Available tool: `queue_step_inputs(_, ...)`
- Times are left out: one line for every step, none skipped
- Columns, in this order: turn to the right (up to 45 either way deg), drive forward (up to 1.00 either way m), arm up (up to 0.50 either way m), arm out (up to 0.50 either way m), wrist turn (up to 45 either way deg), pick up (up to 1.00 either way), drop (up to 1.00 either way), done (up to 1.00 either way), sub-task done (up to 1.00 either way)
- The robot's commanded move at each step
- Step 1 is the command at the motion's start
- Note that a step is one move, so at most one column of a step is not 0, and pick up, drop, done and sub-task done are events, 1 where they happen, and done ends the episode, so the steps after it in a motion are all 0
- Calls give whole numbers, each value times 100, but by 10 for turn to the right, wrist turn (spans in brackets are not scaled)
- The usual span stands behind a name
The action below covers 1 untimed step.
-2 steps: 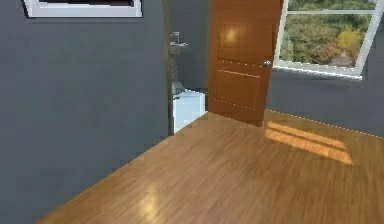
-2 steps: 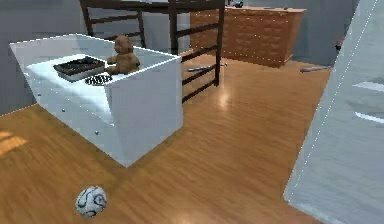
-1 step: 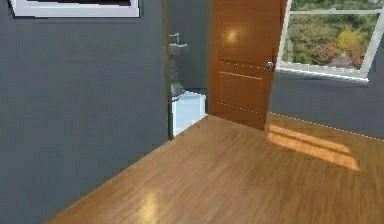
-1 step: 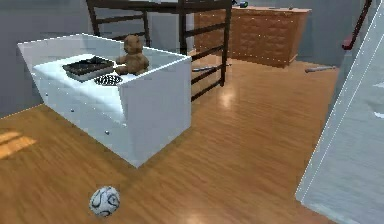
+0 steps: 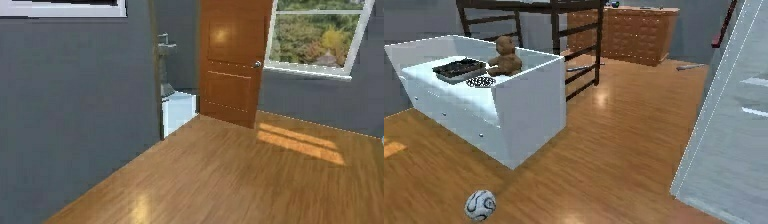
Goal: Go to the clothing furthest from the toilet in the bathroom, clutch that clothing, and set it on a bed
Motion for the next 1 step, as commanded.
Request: queue_step_inputs(180,0,0,0,0,0,0,0,0)
